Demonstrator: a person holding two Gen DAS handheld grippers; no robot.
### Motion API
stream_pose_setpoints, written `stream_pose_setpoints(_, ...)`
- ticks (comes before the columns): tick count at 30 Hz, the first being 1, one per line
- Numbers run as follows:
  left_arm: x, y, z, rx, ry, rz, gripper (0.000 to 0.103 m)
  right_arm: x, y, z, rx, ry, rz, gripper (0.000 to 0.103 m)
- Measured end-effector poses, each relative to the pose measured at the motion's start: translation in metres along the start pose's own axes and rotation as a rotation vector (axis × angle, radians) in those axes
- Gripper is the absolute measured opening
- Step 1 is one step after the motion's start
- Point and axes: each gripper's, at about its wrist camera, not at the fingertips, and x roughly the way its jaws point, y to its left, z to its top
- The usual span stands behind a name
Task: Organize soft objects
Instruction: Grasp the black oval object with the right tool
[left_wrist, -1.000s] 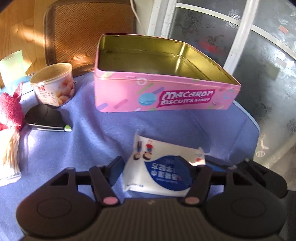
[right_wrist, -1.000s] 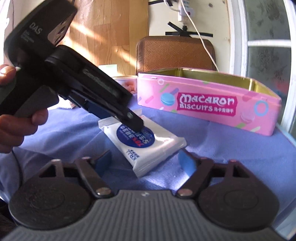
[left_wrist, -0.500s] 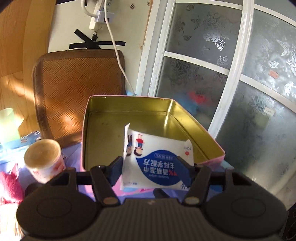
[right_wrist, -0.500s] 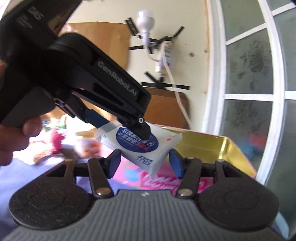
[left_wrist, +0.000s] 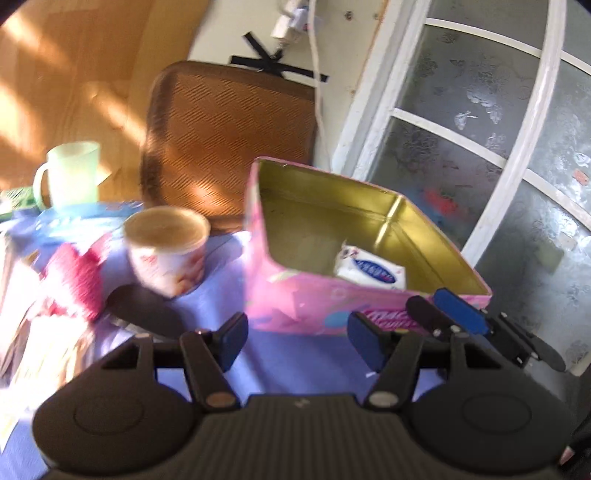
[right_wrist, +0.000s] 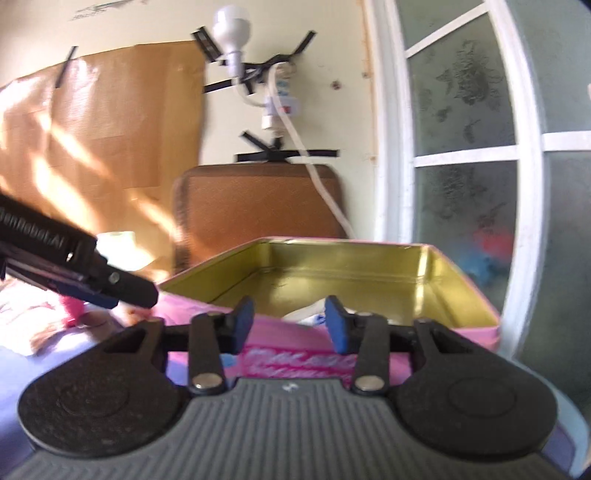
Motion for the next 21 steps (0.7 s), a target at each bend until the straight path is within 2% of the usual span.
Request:
stream_pose_setpoints(3,-0.018,0.031,-0.022,-0.064,0.035,0.09,0.061,-0.001,0.024,-0.003,-0.008,0.051,0.101,0.028)
stream_pose_setpoints(11,-0.059,0.082,-0.06,-0.085,0.024,0.309,0.062,0.021,0.08,0.002,-0.066,0.163,0.29,0.028)
stream_pose_setpoints(14,-0.067,0.095,-0.066,-0.097,-0.012,0.34,0.062,0.048,0.091,0.008,-0.081,0.226,0.334,0.029)
stream_pose_setpoints(18,-0.07,0.092,-0.078,-0.054,-0.06,0.363,0.062,0.085,0.108,0.011,-0.14,0.3,0.373,0.03)
stream_pose_setpoints(21,-0.07,0.092,-0.077,-0.058,-0.062,0.358,0.064,0.113,0.118,0.009,-0.171,0.371,0.373,0.039)
